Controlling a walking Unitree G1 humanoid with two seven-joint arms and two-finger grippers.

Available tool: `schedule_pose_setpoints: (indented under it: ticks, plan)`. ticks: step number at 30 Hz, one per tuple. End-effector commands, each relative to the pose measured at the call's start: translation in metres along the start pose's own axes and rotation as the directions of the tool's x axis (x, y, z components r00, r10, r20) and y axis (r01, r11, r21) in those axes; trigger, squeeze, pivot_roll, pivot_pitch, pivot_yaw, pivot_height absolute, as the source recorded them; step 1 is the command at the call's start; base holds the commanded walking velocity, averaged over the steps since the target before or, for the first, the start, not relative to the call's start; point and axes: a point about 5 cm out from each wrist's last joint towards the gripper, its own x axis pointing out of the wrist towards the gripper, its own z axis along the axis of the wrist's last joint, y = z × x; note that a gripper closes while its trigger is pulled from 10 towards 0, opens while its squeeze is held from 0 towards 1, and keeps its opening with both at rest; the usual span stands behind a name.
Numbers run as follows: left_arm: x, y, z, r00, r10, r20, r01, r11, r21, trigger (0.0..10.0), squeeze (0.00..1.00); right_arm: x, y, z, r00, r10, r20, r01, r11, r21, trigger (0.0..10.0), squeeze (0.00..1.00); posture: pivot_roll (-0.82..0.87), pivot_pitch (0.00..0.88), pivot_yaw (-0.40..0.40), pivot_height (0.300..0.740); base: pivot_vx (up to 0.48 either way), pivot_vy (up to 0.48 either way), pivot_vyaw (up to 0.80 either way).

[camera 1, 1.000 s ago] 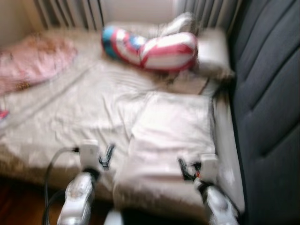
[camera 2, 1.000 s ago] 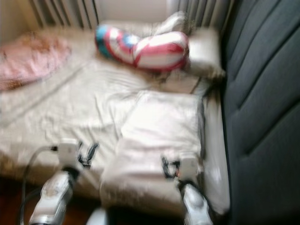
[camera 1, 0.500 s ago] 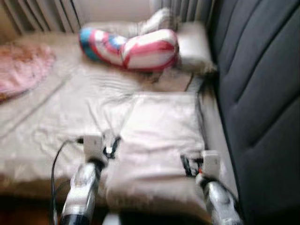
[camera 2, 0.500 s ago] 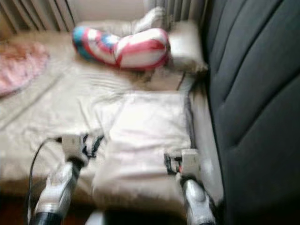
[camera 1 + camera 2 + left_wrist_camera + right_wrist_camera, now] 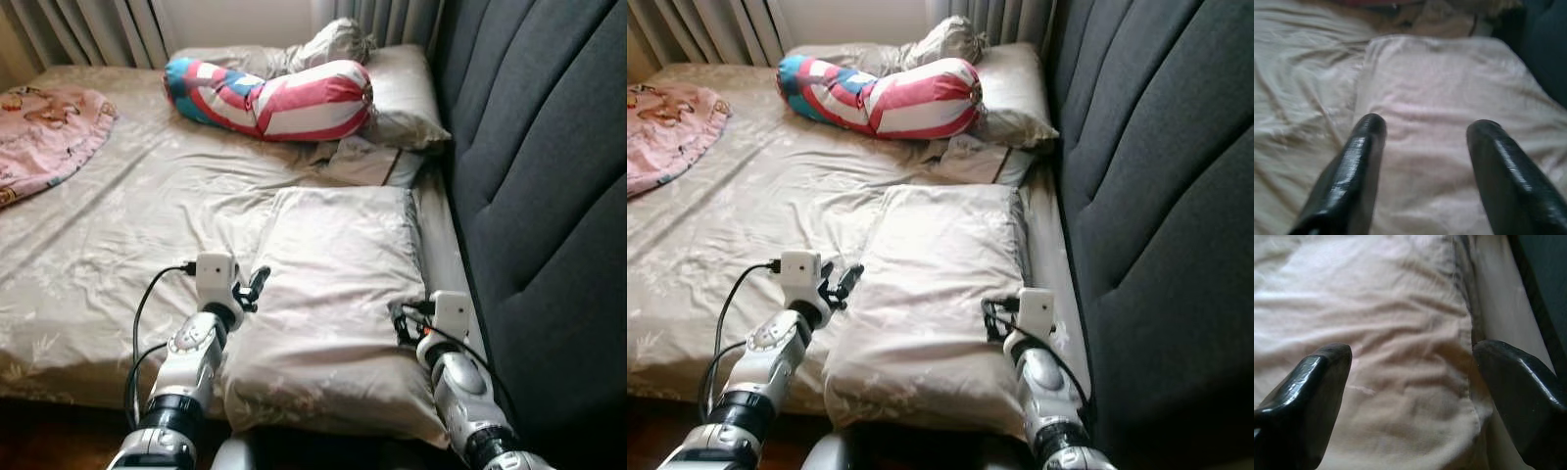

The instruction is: Clean up the room

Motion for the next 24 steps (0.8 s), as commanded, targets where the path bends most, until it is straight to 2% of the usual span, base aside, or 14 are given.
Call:
schedule_pose_setpoints:
  ticks: [1,5,8,14,22,23,24]
  plan:
    - [0.000,-0.004,-0.008,0.999,-0.013,-0.036,0.013,1.000,0.000,10.0,1.00,-0.001,-0.003,-0.006,0.999,-0.019,-0.050,0.019,1.000,-0.010,10.0,1.00,-0.11,0.166,-0.021,0.651,0.000,0.000,0.00]
    - [0.001,-0.001,-0.013,0.998,-0.007,-0.057,0.006,1.000,-0.006,10.0,1.00,0.002,-0.004,0.000,0.999,-0.019,-0.036,0.020,1.000,0.014,10.0,1.00,-0.11,0.200,-0.019,0.651,0.000,0.000,0.00]
    - [0.002,-0.003,-0.017,0.997,-0.014,-0.073,0.011,0.999,-0.040,10.0,1.00,0.004,-0.007,0.003,0.999,-0.029,-0.046,0.030,1.000,0.005,10.0,1.00,-0.11,0.235,-0.018,0.651,0.000,0.000,0.00]
    - [0.001,-0.004,-0.020,0.997,-0.014,-0.078,0.011,0.999,-0.035,10.0,1.00,0.006,-0.013,0.010,0.997,-0.066,-0.029,0.066,0.998,0.014,10.0,1.00,-0.10,0.294,0.004,0.651,0.000,0.000,0.00]
    - [-0.006,0.011,-0.020,0.998,0.003,-0.070,-0.005,1.000,-0.026,10.0,1.00,0.006,-0.010,0.010,0.996,-0.093,-0.008,0.093,0.994,0.059,10.0,1.00,-0.09,0.338,0.059,0.651,0.000,0.000,0.00]
    - [-0.006,0.014,-0.016,0.999,0.011,-0.053,-0.013,1.000,-0.028,10.0,1.00,0.006,-0.010,0.010,0.995,-0.095,-0.009,0.096,0.993,0.065,10.0,0.24,-0.09,0.341,0.063,0.651,0.000,0.000,0.00]
    - [-0.006,0.014,-0.016,0.999,0.011,-0.053,-0.013,1.000,-0.028,10.0,1.00,0.006,-0.010,0.010,0.995,-0.095,-0.009,0.096,0.993,0.065,10.0,0.24,-0.09,0.341,0.063,0.651,0.000,0.000,0.00]
